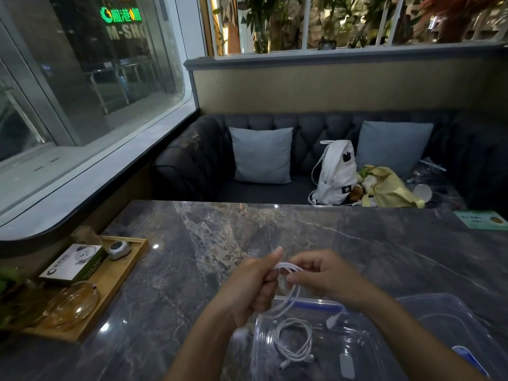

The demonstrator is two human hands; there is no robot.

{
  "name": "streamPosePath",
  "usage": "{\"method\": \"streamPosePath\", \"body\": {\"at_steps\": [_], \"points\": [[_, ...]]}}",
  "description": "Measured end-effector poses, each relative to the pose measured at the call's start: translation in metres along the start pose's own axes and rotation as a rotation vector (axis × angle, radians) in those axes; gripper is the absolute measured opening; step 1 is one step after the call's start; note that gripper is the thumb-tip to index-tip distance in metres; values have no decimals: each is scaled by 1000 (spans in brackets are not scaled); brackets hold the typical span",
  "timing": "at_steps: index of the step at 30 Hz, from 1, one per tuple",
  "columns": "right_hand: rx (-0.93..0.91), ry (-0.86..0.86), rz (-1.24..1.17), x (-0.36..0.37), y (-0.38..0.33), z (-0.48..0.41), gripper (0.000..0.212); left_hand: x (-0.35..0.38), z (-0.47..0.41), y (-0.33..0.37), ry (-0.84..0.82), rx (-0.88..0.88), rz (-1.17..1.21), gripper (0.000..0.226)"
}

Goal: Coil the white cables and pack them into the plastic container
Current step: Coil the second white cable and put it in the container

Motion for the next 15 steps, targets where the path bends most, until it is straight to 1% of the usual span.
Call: {"method": "streamPosePath", "body": {"at_steps": [2, 5, 6, 8, 10, 12, 14, 15], "points": [[10, 82, -107, 0, 5, -1, 10, 0, -1, 0, 114, 41, 31, 48], [11, 185, -253, 5, 7, -5, 16, 3, -3, -5, 272, 129, 126, 52], [18, 203, -258, 8, 5, -7, 21, 5, -4, -7, 296, 150, 188, 55], [45, 217, -189, 11, 1, -10, 27, 6, -6, -11, 329, 182, 289, 58], [91, 179, -114, 13, 0, -12, 30, 4, -6, -15, 363, 200, 361, 53], [140, 87, -96, 15, 0, -12, 34, 2, -8, -21, 370, 206, 441, 49], [168, 28, -90, 18, -1, -13, 35, 2, -10, -27, 344, 207, 530, 49], [168, 36, -70, 18, -3, -14, 36, 1, -11, -29, 324, 200, 563, 50]]}}
Point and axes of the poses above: each hand's wrist, its own z-axis away from the middle knuckle, its own x-axis out of the palm, y = z × x, the point moved 4 cm from there along -z, towards the middle knuckle, and after that the axes turned 5 degrees about -y, right-handed, at the moved point
